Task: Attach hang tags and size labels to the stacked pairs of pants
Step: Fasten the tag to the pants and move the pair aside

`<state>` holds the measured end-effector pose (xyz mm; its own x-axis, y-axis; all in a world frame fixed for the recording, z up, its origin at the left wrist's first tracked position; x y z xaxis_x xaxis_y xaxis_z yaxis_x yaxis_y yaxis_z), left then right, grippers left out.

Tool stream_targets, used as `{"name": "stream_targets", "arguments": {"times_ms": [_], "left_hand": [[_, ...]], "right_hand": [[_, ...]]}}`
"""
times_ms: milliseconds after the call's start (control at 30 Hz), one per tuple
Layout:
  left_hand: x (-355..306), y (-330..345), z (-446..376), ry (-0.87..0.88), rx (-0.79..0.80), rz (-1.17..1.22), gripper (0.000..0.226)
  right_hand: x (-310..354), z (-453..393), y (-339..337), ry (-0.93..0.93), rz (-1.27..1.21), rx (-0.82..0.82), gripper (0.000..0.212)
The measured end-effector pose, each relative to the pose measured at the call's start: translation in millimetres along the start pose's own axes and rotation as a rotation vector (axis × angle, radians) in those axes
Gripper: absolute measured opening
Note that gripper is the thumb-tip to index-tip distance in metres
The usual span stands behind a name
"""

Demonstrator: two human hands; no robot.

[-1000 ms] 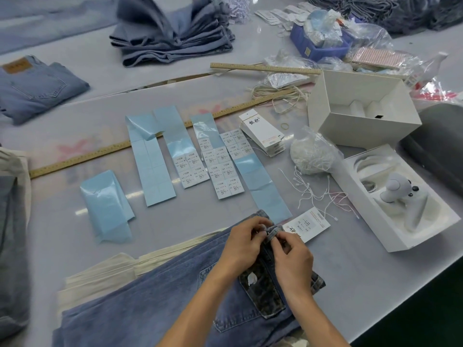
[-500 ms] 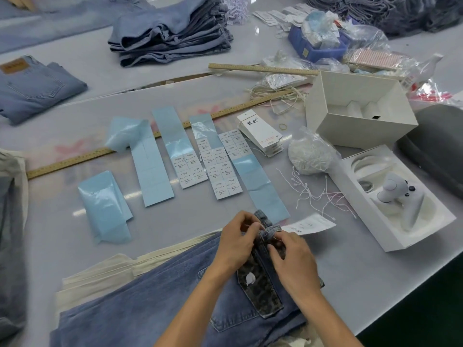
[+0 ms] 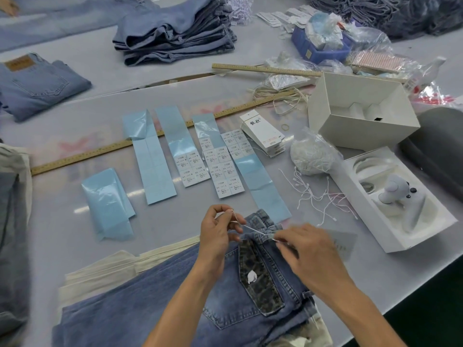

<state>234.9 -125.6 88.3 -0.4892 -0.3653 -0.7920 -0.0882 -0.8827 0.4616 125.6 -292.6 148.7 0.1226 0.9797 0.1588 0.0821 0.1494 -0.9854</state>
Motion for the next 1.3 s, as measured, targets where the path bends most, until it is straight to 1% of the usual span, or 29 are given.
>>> {"name": "stream_targets", "arguments": {"times_ms": [33, 67, 133, 167, 200, 267, 300, 333, 367, 433, 533, 600, 633, 700, 733, 800, 833, 867, 900, 933, 1000, 1033, 1067, 1133, 1300], "left_hand": [[-1, -4, -1, 0.010, -0.028, 0.001, 0.009], [-2, -7, -2, 0.020, -0.051, 0.004, 0.010], [-5, -14, -3, 0.035, -0.078, 0.004, 0.011], [-6, -17, -3, 0.037, -0.084, 0.001, 0.011], [-6, -20, -4, 0.038, -0.089, -0.003, 0.011], [-5, -26, -3, 0.032, -0.099, -0.014, 0.011], [-4, -28, -3, 0.026, -0.104, -0.018, 0.011], [-3, -29, -4, 0.020, -0.109, -0.022, 0.011], [-1, -30, -4, 0.013, -0.111, -0.025, 0.011], [2, -31, -5, 0.003, -0.114, -0.033, 0.010], [6, -29, -5, -0.013, -0.109, -0.042, 0.010], [9, -28, -5, -0.023, -0.108, -0.042, 0.009], [9, -27, -5, -0.027, -0.109, -0.043, 0.009], [11, -26, -5, -0.035, -0.115, -0.054, 0.008], [12, -25, -5, -0.037, -0.118, -0.060, 0.007], [12, -22, -6, -0.033, -0.116, -0.059, 0.007], [11, -20, -6, -0.023, -0.111, -0.050, 0.007], [9, -19, -5, -0.009, -0.097, -0.038, 0.007], [7, -17, -5, 0.010, -0.074, -0.027, 0.008], [4, -15, -4, 0.033, -0.042, -0.020, 0.007], [0, -12, -4, 0.073, 0.019, -0.016, 0.005], [-2, -11, -3, 0.085, 0.044, -0.017, 0.003], [-3, -9, -4, 0.094, 0.069, -0.019, 0.003], [-5, -4, -4, 0.105, 0.114, -0.025, 0.006], [-10, 7, -3, 0.091, 0.183, 0.025, 0.009]], "right_hand": [[1, -3, 0, -0.010, -0.080, -0.001, 0.017], [1, -6, 0, -0.008, -0.165, -0.039, 0.018], [-3, -11, -3, 0.042, -0.280, -0.198, 0.020], [-6, -13, -5, 0.072, -0.274, -0.250, 0.025], [-12, -15, -5, 0.098, -0.227, -0.237, 0.034], [-25, -16, 1, 0.157, -0.054, -0.043, 0.056], [-30, -14, 4, 0.178, 0.019, 0.063, 0.061], [-35, -12, 6, 0.179, 0.058, 0.129, 0.061], [-37, -9, 7, 0.169, 0.079, 0.147, 0.059], [-39, -4, 7, 0.151, 0.093, 0.124, 0.058], [-39, -3, 2, 0.177, 0.044, 0.110, 0.058], [-36, -1, -6, 0.122, 0.096, 0.080, 0.055], [-32, 0, -12, 0.082, 0.120, 0.080, 0.049], [-18, 6, -16, -0.008, 0.134, 0.171, 0.036], [-10, 11, -13, -0.038, 0.119, 0.260, 0.037], [2, 24, 0, -0.070, 0.102, 0.457, 0.053], [7, 28, 6, -0.091, 0.086, 0.513, 0.056], [11, 31, 12, -0.101, 0.045, 0.517, 0.053], [13, 32, 15, -0.071, -0.018, 0.486, 0.046], [13, 31, 15, -0.005, -0.105, 0.412, 0.036], [4, 28, 18, 0.162, -0.269, 0.212, 0.018], [-2, 26, 22, 0.218, -0.312, 0.103, 0.012], [-7, 25, 25, 0.252, -0.316, 0.017, 0.012], [-12, 22, 33, 0.266, -0.272, -0.063, 0.016], [-1, 12, 59, 0.133, -0.149, -0.087, 0.031]]}}
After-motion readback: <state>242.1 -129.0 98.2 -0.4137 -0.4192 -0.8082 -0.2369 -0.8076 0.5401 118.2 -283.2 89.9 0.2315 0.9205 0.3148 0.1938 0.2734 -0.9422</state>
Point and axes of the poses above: each hand's wrist, its own z-axis away from the middle knuckle, its own y-axis out of the palm, x = y × z, the point moved 2 cm from there along -z, towards the middle knuckle, and after that the axes turned 9 degrees about z, right-handed, at the moved point
